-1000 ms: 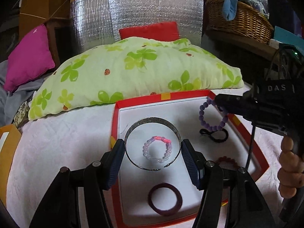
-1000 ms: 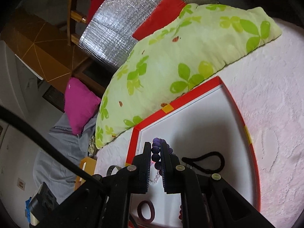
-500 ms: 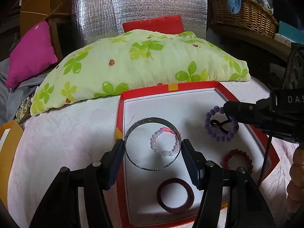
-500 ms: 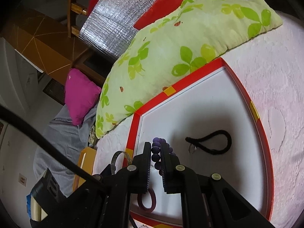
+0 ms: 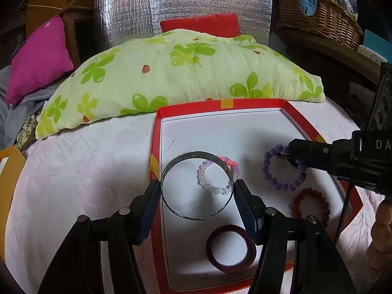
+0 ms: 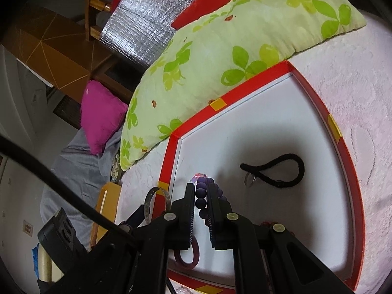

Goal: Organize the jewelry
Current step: 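Lower the bangle into the box and open the left tool while the right tool releases the purple bracelet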

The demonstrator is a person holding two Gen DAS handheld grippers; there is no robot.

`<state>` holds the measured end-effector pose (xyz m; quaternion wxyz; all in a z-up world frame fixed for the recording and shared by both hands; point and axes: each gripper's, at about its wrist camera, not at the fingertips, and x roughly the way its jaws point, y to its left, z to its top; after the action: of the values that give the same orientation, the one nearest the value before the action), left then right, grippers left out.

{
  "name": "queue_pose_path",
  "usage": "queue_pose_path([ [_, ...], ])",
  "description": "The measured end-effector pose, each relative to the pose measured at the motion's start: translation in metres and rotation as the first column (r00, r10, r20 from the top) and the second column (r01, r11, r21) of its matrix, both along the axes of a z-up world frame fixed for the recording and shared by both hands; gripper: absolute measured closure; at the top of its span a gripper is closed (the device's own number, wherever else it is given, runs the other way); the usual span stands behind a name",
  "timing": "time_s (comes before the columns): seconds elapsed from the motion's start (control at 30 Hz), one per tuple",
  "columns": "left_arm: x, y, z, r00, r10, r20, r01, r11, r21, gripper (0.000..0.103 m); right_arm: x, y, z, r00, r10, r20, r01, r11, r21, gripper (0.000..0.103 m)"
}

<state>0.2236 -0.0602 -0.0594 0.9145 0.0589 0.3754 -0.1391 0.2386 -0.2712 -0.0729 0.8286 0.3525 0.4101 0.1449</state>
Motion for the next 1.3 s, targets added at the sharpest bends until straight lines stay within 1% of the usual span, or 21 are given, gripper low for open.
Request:
queue_pose_path([
  [0.13, 0.002, 0.000, -0.003, 1.000, 0.002, -0.015, -0.002, 1.000, -0.003, 0.040, 0.001, 0.004, -0.006, 1.000, 0.008, -0.020, -0.009, 1.000, -0.008, 0.092],
  [0.27, 0.003, 0.002, -0.005, 0.999, 0.003, -0.032, -0.003, 1.000, -0.013, 0.040, 0.001, 0.005, -0.006, 1.000, 0.008, -0.021, -0.008, 1.000, -0.018, 0.092],
  [0.73, 0.006, 0.001, -0.015, 0.997, 0.008, -0.072, -0.008, 1.000, 0.007, 0.040, 0.001, 0.004, -0.013, 0.999, -0.008, -0.049, 0.004, 0.996, -0.084, 0.091],
  [0.83, 0.006, 0.000, -0.016, 0.997, 0.007, -0.073, -0.006, 1.000, 0.017, 0.040, 0.001, 0.005, -0.013, 0.999, -0.008, -0.049, 0.004, 0.996, -0.094, 0.091],
  [0.87, 0.006, 0.000, -0.016, 0.997, 0.007, -0.072, -0.006, 1.000, 0.020, 0.039, 0.001, 0.005, -0.013, 0.999, -0.009, -0.048, 0.005, 0.995, -0.098, 0.089],
  [1.3, 0.004, -0.001, -0.016, 0.997, 0.004, -0.074, -0.002, 0.999, 0.035, 0.039, 0.000, 0.003, -0.011, 0.998, -0.021, -0.051, 0.015, 0.992, -0.124, 0.089],
])
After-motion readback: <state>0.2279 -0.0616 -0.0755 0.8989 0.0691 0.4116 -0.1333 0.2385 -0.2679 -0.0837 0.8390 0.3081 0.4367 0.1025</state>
